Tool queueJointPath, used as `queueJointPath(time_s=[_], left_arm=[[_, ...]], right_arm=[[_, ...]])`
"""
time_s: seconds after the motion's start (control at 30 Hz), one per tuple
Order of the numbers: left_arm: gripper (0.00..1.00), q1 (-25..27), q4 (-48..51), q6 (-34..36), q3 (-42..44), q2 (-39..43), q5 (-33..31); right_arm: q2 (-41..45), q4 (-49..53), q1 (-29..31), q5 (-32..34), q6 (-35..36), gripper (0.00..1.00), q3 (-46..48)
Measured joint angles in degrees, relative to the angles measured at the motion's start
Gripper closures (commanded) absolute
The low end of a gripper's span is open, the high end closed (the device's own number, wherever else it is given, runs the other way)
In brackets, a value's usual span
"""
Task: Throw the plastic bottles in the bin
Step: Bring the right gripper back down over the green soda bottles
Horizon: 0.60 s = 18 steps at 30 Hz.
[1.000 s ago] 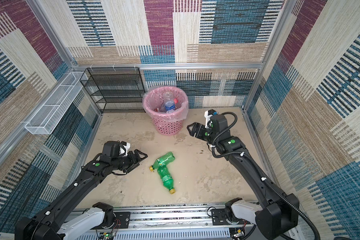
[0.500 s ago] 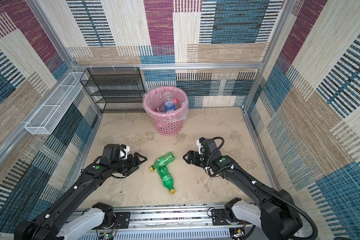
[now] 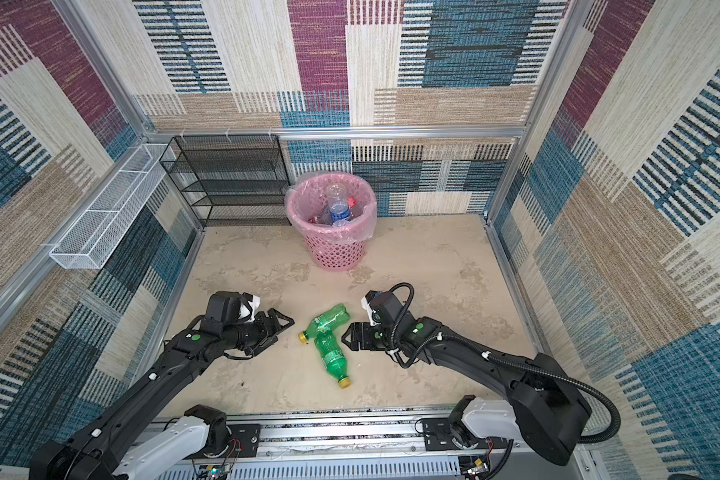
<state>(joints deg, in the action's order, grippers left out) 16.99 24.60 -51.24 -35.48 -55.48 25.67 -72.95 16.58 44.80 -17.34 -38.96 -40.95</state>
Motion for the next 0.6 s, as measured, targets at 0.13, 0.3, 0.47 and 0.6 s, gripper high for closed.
queueJointPath(time_s=[0.13, 0.3, 0.47, 0.6], left_arm=[[0.18, 0.0, -0.1, -0.2, 0.5, 0.7, 0.0], [0.18, 0.0, -0.1, -0.6, 1.2, 1.7, 0.0], [0.18, 0.0, 0.0, -0.9, 1.2, 2.3, 0.0], [0.18, 0.0, 0.1, -0.9, 1.2, 2.8, 0.0]], right_arm=[[-2.4, 0.1, 2.9, 1.5, -0.2, 0.16, -1.2], [-5.0, 0.3, 5.4, 2.9, -0.2, 0.15, -3.2], [-7.6, 0.5, 7.1, 4.0, -0.2, 0.14, -4.8], [-9.5, 0.9, 8.1, 4.5, -0.1, 0.13, -5.6]])
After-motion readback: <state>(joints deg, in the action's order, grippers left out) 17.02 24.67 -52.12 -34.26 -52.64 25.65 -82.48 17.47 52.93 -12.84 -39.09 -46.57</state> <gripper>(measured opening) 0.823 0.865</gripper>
